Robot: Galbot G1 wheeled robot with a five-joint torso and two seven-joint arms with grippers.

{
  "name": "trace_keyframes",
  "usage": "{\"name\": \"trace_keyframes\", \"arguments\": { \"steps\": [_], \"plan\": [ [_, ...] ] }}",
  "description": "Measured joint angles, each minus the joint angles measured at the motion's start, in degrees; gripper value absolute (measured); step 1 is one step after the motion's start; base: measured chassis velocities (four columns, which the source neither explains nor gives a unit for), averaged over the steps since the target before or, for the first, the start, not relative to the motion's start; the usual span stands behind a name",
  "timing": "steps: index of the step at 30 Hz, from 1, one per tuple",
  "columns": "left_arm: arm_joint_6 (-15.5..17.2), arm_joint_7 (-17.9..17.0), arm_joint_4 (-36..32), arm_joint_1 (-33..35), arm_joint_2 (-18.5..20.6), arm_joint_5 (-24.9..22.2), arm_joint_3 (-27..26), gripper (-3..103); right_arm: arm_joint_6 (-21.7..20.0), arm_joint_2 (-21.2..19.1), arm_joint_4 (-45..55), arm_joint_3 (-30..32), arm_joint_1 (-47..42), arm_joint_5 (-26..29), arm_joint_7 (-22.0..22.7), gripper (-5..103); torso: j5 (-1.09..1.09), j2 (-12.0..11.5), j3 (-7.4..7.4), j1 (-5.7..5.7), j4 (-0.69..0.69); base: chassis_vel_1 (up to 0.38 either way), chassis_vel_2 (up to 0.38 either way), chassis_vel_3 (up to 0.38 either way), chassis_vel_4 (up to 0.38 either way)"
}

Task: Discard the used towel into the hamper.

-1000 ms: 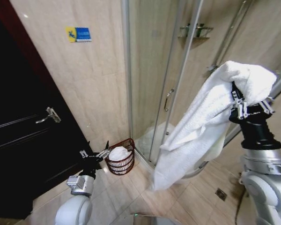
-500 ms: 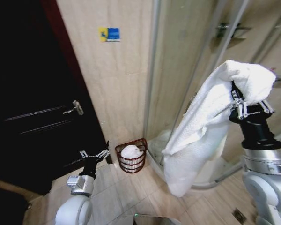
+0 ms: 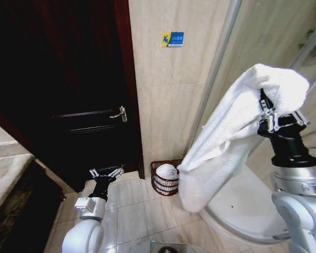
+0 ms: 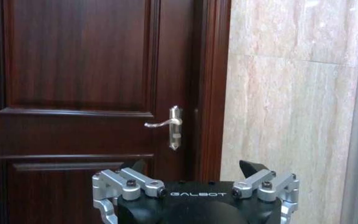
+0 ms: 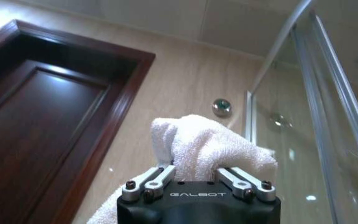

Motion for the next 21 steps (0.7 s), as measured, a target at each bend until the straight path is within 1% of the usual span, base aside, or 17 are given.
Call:
{"name": "trace_keyframes", "arguments": {
  "steps": [5, 9, 15, 21],
  "plan": [
    [0.0, 0.0, 0.0, 0.0, 0.0, 0.0, 0.0, 100, 0.95, -0.9, 0.01, -1.41, 1.96, 0.52, -0.53, 13, -0.02, 0.0, 0.0, 0.0, 0.02, 0.0, 0.0, 0.0, 0.0],
    [0.0, 0.0, 0.0, 0.0, 0.0, 0.0, 0.0, 100, 0.96, -1.56, -0.71, -2.45, 3.73, 0.73, -0.83, 13, -0.02, 0.0, 0.0, 0.0, 0.02, 0.0, 0.0, 0.0, 0.0],
    [0.0, 0.0, 0.0, 0.0, 0.0, 0.0, 0.0, 100, -0.19, -3.82, -4.01, -4.92, 8.67, 2.37, -1.04, 13, -0.01, 0.0, 0.0, 0.0, 0.02, 0.0, 0.0, 0.0, 0.0],
    [0.0, 0.0, 0.0, 0.0, 0.0, 0.0, 0.0, 100, -1.16, -4.11, -6.26, -7.87, 12.22, 3.76, -1.05, 13, -0.01, 0.0, 0.0, 0.0, 0.02, 0.0, 0.0, 0.0, 0.0]
  ]
}}
